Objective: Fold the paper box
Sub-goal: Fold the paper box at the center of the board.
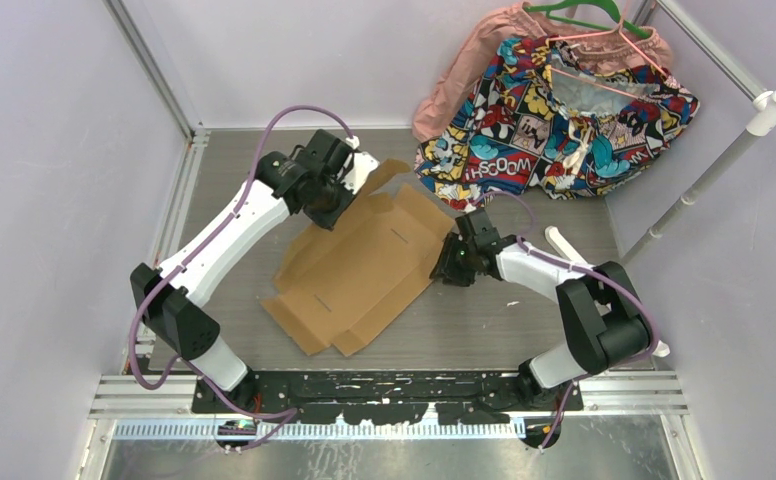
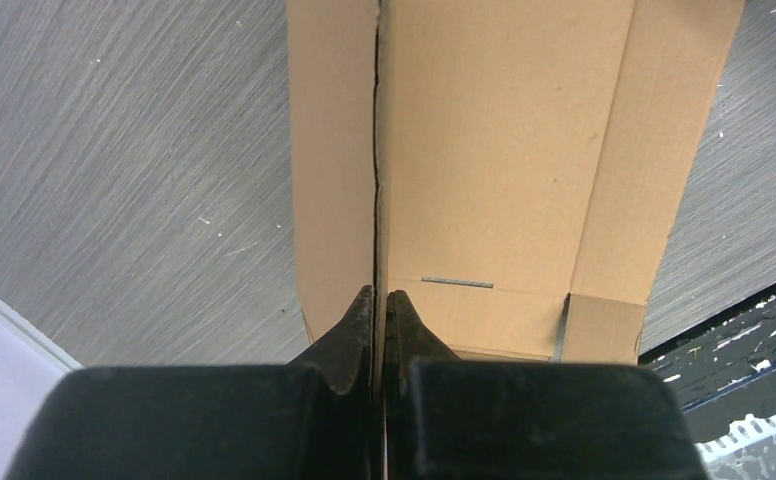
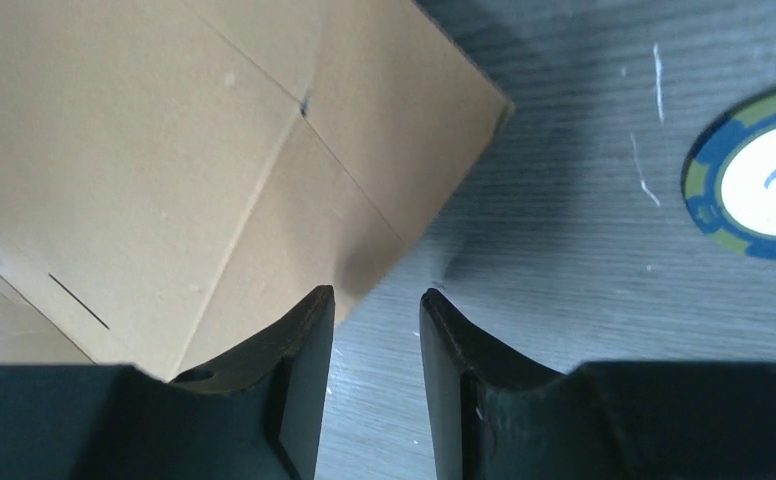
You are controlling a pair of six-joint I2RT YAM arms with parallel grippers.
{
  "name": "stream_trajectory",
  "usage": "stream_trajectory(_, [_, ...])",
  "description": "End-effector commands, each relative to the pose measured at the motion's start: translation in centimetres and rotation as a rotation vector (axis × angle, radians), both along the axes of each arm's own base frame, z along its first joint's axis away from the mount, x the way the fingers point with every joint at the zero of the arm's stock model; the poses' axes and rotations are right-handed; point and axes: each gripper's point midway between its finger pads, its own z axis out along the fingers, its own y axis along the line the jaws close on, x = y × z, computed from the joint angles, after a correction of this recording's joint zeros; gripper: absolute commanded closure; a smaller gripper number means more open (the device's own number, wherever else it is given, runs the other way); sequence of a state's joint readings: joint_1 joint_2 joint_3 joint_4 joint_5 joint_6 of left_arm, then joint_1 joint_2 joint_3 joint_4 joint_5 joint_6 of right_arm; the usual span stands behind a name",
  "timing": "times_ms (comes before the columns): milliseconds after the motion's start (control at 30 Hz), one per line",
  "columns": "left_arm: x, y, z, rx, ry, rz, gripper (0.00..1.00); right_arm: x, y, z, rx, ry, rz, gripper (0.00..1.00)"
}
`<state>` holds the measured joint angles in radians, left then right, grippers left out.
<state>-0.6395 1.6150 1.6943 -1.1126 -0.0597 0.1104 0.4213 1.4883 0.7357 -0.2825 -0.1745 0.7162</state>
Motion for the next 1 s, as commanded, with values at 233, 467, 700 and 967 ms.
stream_trajectory(233, [-0.3, -0.6, 1.7, -0.076, -0.036, -0.007, 1.00, 4.9, -1.0, 2.9, -0.056, -0.222, -0.088, 0.56])
stream_trajectory(467, [-0.3, -0.7, 1.8, -0.077, -0.033, -0.011, 1.00, 5.8, -3.0, 2.8, -0.148, -0.265, -0.121, 0.56])
stream_trajectory(700, [-0.5, -0.8, 1.9, -0.087, -0.029, -0.018, 1.00, 6.9, -2.7, 3.1, -0.141, -0.321, -0.105, 0.59])
stream_trajectory(967, [-1.1, -1.7, 2.5, -0.136, -0.015, -0.046, 1.00, 7.8, -2.2, 4.4, -0.154, -0.376, -0.029, 0.74])
